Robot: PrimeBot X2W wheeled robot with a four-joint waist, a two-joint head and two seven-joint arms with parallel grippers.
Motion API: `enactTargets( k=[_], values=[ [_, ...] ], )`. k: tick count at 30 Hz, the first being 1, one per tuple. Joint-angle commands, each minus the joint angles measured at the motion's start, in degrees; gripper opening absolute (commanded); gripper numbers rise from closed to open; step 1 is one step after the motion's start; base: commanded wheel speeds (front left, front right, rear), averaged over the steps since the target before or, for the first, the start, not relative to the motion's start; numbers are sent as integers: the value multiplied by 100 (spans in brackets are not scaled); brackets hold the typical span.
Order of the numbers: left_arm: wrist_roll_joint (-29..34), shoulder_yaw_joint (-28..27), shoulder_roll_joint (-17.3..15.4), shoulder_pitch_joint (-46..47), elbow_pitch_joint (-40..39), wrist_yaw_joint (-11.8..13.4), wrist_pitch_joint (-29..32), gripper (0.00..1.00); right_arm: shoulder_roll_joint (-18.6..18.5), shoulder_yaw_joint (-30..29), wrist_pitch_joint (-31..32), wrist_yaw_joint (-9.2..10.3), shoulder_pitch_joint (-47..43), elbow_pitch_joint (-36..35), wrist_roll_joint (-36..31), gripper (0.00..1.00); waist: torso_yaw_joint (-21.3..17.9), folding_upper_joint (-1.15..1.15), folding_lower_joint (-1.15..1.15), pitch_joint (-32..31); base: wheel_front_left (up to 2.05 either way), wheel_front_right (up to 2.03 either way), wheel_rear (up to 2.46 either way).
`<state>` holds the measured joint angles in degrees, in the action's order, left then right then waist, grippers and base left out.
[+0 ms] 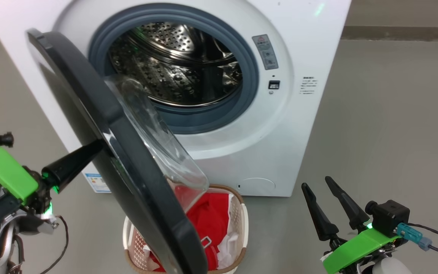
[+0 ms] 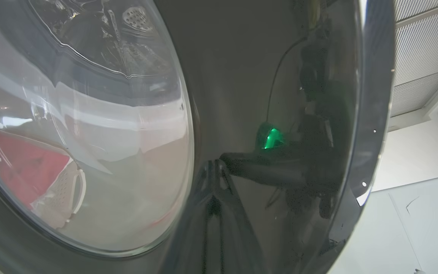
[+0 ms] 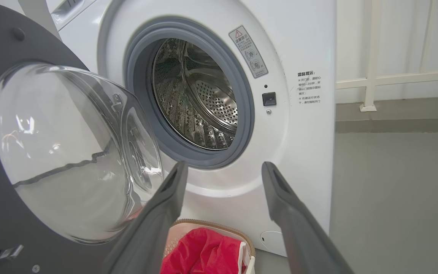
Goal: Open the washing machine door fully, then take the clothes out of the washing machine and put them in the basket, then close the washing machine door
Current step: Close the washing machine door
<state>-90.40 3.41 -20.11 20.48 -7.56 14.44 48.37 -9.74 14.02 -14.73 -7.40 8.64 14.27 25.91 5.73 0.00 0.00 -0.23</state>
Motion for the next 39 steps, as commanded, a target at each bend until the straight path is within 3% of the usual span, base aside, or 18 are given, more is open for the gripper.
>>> enactTargets(
  k=[1, 39],
  values=[
    [44, -202, -130, 349, -151, -45, -19, 0, -42, 131, -27, -9, 206, -119, 77, 100, -159, 0, 0, 37, 0, 0, 0],
    [712, -527, -19, 1165, 778, -191, -1028, 0, 0, 29, -27, -9, 435, -224, 9, 100, -1730, 0, 0, 588, 0, 0, 0]
  ],
)
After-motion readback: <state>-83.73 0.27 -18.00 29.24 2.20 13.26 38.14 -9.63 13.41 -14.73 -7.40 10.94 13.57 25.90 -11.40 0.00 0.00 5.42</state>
